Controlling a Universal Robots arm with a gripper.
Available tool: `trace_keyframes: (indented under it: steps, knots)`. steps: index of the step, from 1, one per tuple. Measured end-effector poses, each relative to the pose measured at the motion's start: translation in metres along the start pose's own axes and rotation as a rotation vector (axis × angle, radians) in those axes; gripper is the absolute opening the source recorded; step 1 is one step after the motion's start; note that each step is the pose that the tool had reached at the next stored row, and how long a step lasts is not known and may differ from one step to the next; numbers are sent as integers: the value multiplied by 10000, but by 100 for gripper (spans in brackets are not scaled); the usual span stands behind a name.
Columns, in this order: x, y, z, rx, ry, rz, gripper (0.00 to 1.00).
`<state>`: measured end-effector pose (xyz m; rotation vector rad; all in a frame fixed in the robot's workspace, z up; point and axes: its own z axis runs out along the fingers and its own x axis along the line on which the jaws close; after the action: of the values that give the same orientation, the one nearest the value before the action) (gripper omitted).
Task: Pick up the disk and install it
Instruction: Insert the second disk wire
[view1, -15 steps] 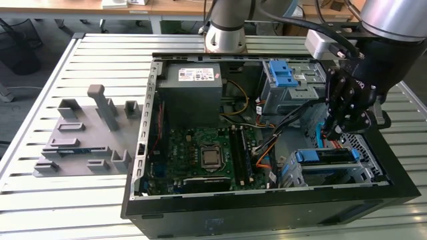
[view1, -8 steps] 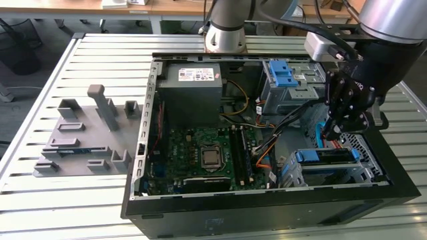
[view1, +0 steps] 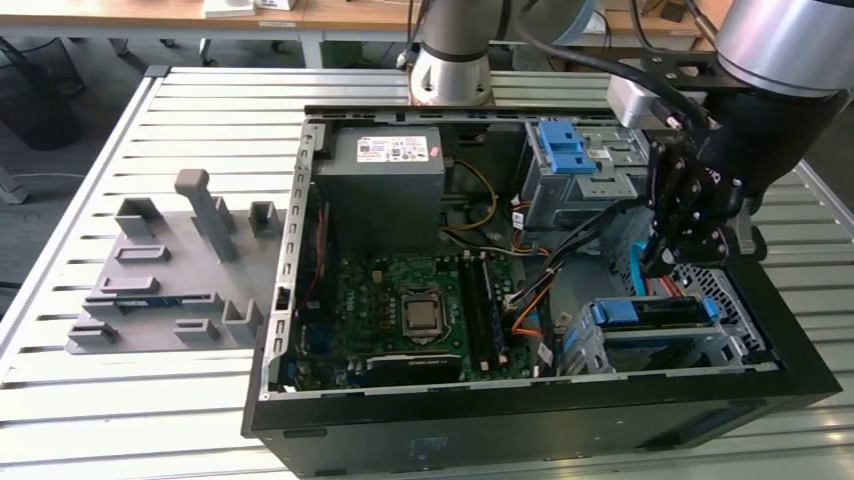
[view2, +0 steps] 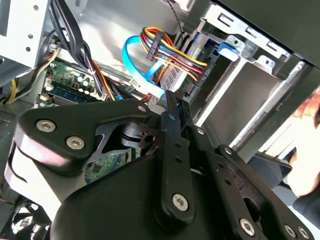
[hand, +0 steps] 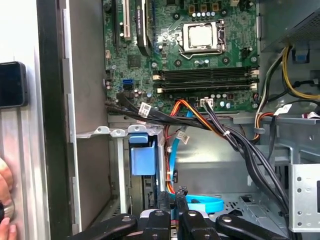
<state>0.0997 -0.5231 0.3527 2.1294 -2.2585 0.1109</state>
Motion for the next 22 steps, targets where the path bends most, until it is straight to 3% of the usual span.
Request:
trace_keyframes:
  steps: [5,9,22]
  knots:
    - [14,1,57,-1,3,6,16]
    - [69,-1,118,-2,0,18,16]
    - [150,-22,166,-4,7,30,16]
